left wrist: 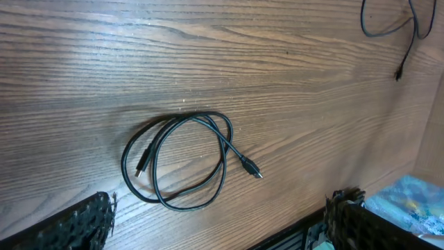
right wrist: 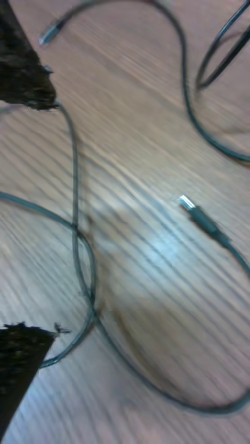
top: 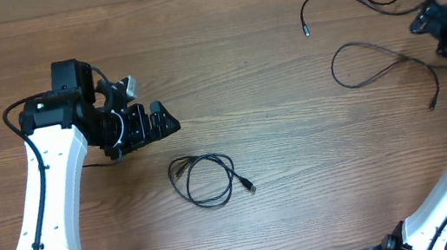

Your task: Untangle cables

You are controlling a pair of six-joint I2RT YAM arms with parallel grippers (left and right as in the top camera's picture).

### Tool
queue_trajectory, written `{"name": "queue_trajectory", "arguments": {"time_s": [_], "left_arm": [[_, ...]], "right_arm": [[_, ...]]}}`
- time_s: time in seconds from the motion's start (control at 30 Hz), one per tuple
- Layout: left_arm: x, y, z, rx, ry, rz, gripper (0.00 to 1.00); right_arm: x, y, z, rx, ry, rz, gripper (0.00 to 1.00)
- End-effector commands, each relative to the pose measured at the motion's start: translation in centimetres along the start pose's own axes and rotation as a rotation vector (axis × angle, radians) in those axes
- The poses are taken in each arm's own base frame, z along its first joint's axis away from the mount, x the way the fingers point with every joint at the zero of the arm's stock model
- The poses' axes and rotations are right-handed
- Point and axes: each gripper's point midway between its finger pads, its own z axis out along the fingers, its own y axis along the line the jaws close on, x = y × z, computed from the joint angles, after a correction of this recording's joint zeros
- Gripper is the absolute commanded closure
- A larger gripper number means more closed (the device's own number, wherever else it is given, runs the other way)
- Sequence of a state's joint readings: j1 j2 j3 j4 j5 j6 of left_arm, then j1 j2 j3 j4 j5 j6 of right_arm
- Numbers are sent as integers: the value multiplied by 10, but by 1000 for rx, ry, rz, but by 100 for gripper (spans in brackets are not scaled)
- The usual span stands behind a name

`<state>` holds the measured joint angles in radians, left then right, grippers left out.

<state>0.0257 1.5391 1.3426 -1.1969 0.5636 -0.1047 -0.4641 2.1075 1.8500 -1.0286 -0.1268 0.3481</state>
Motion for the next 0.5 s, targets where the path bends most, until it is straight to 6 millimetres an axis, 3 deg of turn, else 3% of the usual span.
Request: {"name": "queue_trajectory", "arguments": {"time_s": [0.0,0.17,0.47], "left_arm": [[0,0,0,1,-1,-6,1],[0,0,0,1,-1,-6,1],[0,0,0,1,-1,-6,1]], "right_arm": [[-1,8,-32,-15,3,80,0],[27,24,-68,-106,93,98,0],[62,58,-139,-213,80,1,0]]}}
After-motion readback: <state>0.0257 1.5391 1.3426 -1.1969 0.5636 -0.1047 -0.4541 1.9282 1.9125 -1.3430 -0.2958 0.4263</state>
